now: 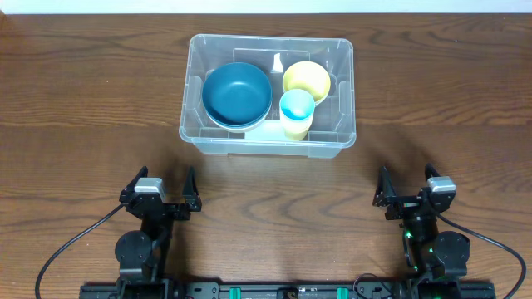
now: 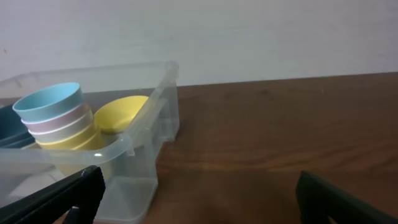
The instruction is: Pack container
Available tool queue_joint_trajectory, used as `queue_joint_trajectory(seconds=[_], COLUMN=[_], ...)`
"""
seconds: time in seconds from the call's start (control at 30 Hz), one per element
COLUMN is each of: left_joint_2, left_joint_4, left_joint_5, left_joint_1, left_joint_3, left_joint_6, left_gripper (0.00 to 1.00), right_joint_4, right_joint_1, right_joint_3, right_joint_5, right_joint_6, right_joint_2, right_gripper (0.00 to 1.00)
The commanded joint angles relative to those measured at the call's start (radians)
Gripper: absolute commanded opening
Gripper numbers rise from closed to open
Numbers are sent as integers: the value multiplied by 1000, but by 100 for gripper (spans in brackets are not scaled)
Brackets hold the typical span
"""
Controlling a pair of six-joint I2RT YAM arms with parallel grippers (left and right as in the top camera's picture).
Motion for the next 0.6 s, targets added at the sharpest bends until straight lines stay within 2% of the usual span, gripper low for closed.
queue_joint_trajectory(seconds=[0.0,0.27,0.57], left_joint_2=[-5,-5,-4], left_joint_4=[-34,-34,-34], left_joint_5=[11,11,11], left_joint_1=[-4,-4,-4], left_joint_3=[-18,-18,-18], left_joint_6=[10,10,10], left_gripper=[98,98,98], right_joint_4=[-5,-6,-5], right_joint_1=[-6,-6,-6], right_joint_3=[-2,-2,-2], right_joint_5=[-1,-2,-1], right_joint_6=[-44,-146,-151], right_joint_2=[-7,-7,-7], right_gripper=[99,99,99])
